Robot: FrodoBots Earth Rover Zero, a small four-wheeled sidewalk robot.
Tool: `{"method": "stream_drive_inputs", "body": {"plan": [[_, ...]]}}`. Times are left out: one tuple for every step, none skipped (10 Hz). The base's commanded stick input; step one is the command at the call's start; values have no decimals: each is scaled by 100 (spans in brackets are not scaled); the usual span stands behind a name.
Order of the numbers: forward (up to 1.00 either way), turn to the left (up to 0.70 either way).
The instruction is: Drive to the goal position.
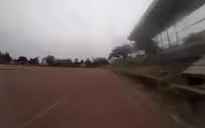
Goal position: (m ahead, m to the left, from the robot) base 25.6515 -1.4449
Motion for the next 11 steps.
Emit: {"method": "stream_drive_inputs", "body": {"plan": [[100, 0], [100, 0], [100, 0], [100, 0], [100, 0], [100, 0], [100, 0], [100, 0], [100, -6], [100, -14], [100, -20]]}}
